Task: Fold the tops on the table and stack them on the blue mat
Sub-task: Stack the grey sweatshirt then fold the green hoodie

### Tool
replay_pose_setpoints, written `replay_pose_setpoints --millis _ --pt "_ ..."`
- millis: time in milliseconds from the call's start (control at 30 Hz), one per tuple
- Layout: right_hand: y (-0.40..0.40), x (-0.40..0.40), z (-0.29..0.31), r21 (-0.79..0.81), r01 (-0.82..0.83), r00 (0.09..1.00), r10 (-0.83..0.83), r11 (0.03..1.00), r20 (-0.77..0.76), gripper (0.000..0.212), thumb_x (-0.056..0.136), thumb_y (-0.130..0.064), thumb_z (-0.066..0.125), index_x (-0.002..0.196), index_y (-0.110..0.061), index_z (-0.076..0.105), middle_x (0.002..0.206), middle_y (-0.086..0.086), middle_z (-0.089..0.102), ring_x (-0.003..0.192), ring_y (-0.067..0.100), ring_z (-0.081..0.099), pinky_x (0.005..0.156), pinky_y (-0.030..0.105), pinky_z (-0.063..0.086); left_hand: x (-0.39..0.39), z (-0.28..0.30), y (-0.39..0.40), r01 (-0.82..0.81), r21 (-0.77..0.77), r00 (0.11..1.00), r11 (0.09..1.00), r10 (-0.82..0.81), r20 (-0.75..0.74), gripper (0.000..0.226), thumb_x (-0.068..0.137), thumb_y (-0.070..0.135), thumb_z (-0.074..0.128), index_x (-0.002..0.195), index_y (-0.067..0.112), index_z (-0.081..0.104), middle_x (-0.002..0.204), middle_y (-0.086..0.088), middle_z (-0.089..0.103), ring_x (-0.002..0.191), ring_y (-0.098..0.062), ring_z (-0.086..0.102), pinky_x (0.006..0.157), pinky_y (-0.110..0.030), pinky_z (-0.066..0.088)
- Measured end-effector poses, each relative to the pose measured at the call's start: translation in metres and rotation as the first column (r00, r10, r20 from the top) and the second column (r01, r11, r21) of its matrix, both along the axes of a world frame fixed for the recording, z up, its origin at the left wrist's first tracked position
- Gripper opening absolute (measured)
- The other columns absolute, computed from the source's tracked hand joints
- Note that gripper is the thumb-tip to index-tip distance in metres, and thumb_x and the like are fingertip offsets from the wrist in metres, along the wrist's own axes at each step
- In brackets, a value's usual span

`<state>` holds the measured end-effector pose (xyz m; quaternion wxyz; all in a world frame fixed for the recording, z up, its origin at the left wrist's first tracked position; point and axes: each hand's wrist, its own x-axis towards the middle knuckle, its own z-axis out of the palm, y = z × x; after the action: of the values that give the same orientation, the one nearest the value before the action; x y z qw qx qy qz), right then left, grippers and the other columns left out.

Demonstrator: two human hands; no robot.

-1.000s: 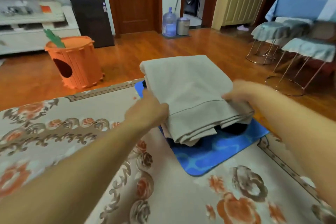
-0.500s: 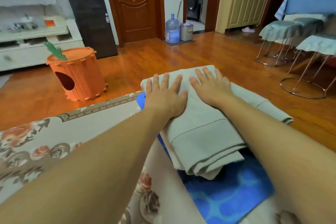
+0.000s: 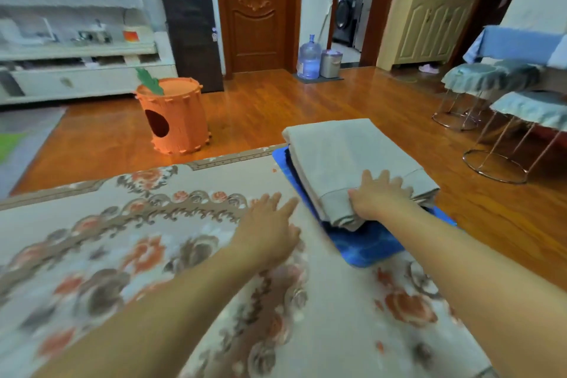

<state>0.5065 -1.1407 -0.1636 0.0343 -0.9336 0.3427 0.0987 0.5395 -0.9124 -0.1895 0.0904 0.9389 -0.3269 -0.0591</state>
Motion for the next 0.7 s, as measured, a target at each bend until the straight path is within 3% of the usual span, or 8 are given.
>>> replay_pose_setpoints --millis 133,233,300,500,600,700 --pt "0.131 -0.005 0.048 -0.044 -0.354 0.931 0.356 0.934 0.078 0.06 0.104 -0.042 0.035 0.157 -0.021 0.017 0.161 0.013 0.018 0.14 0.039 0.028 0.11 0.05 0.03 -0.023 0.044 0.143 -0.219 -0.062 0.976 0.974 0.22 -0.002 0.056 0.1 0.036 0.048 0.154 0.026 0.038 0.152 -0.008 0.048 0.137 -0.029 0.046 0.108 -0.04 0.043" --pt "0.27 0.008 0.074 0.033 -0.648 0.754 0.634 0.761 0.17 0.051 0.104 -0.039 0.042 0.15 -0.02 0.035 0.156 0.012 0.036 0.137 0.036 0.039 0.106 0.044 0.037 -0.045 0.073 0.262 -0.426 -0.084 0.905 0.901 0.425 -0.029 0.049 0.098 0.036 0.05 0.146 0.023 0.05 0.14 -0.009 0.059 0.126 -0.031 0.056 0.104 -0.043 0.047" --pt "0.369 0.005 0.086 0.048 -0.786 0.606 0.753 0.617 0.257 0.052 0.103 -0.039 0.044 0.149 -0.018 0.037 0.151 0.014 0.043 0.135 0.035 0.041 0.108 0.043 0.037 -0.068 0.087 0.34 -0.535 -0.09 0.845 0.84 0.534 -0.035 0.047 0.098 0.036 0.049 0.143 0.023 0.054 0.14 -0.007 0.061 0.127 -0.028 0.056 0.106 -0.041 0.045" --pt "0.619 -0.048 0.085 0.036 -0.966 0.24 0.845 0.254 0.479 0.05 0.1 -0.032 0.049 0.148 -0.017 0.043 0.15 0.012 0.046 0.137 0.032 0.042 0.114 0.039 0.033 -0.171 0.102 0.547 -0.784 -0.194 0.596 0.59 0.802 0.031 0.037 0.096 0.035 0.049 0.129 0.028 0.064 0.135 0.002 0.064 0.125 -0.022 0.056 0.105 -0.036 0.045" --pt "0.719 -0.082 0.07 0.048 -0.993 0.119 0.868 0.109 0.481 0.045 0.099 -0.028 0.052 0.142 -0.016 0.05 0.142 0.015 0.052 0.131 0.034 0.047 0.11 0.039 0.035 -0.228 0.101 0.628 -0.868 -0.232 0.442 0.438 0.896 0.039 0.027 0.095 0.033 0.048 0.112 0.029 0.068 0.123 -0.001 0.069 0.113 -0.028 0.062 0.094 -0.038 0.05" --pt "0.812 -0.127 0.059 0.061 -0.997 -0.009 0.895 -0.04 0.447 0.043 0.096 -0.025 0.054 0.137 -0.014 0.055 0.139 0.018 0.056 0.127 0.036 0.051 0.106 0.038 0.039 -0.289 0.091 0.697 -0.922 -0.259 0.297 0.289 0.955 0.009 0.013 0.093 0.034 0.047 0.088 0.03 0.059 0.112 -0.005 0.071 0.104 -0.032 0.063 0.085 -0.04 0.051"
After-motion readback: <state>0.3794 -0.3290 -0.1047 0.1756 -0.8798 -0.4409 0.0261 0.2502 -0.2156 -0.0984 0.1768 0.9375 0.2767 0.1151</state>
